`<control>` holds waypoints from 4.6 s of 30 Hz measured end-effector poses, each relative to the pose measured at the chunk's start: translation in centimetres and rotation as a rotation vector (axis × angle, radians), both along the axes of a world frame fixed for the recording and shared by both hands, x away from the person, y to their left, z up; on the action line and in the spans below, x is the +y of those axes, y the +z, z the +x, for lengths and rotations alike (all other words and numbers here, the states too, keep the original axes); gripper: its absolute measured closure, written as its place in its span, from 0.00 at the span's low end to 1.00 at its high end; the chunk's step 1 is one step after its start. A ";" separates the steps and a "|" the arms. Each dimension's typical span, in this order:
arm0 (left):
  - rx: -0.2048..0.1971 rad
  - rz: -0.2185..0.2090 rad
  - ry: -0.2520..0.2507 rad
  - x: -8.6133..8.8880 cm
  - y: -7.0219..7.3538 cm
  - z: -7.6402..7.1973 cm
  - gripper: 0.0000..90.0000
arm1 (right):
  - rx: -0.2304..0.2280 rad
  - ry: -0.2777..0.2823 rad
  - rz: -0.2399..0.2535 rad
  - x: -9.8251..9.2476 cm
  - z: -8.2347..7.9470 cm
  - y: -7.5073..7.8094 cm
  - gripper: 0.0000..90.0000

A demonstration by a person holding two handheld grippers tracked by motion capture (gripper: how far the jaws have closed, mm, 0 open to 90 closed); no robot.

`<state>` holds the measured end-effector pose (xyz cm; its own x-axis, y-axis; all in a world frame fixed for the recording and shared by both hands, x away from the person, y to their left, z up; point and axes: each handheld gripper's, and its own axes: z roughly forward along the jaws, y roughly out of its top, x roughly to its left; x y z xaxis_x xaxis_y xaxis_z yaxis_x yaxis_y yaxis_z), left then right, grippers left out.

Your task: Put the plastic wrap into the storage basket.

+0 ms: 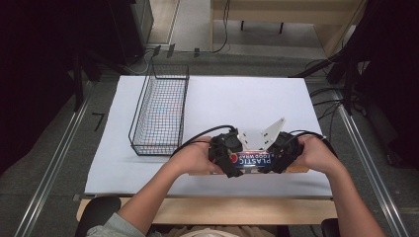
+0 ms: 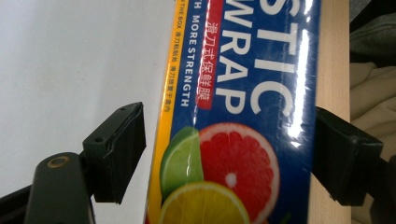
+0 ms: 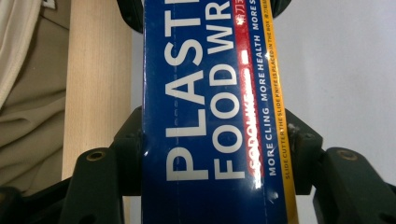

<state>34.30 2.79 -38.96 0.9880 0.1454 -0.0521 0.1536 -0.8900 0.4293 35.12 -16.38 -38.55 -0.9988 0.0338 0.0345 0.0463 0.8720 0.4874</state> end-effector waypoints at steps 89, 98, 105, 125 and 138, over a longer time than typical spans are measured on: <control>0.014 0.009 0.351 9.4 5.5 1.0 0.45 | -0.152 -0.393 0.214 -6.1 1.6 -1.1 0.21; 0.017 -0.006 0.445 10.9 6.1 2.4 0.45 | -0.175 -0.477 0.198 -5.0 1.7 -2.9 0.21; 0.011 -0.008 0.529 11.8 6.3 3.7 0.45 | -0.170 -0.515 0.174 -4.5 1.4 -3.9 0.21; -0.020 -0.030 0.760 15.5 7.3 7.6 0.45 | -0.146 -0.494 0.158 -3.1 1.0 -5.3 0.21; -0.019 -0.034 0.971 17.5 6.7 10.3 0.45 | -0.141 -0.480 0.152 -2.7 1.2 -5.6 0.21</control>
<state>44.58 20.28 -32.22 0.4396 0.8964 -0.0567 0.8074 -0.3667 0.4623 36.34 -19.06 -44.14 -0.8673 0.4943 -0.0586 0.3486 0.6873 0.6373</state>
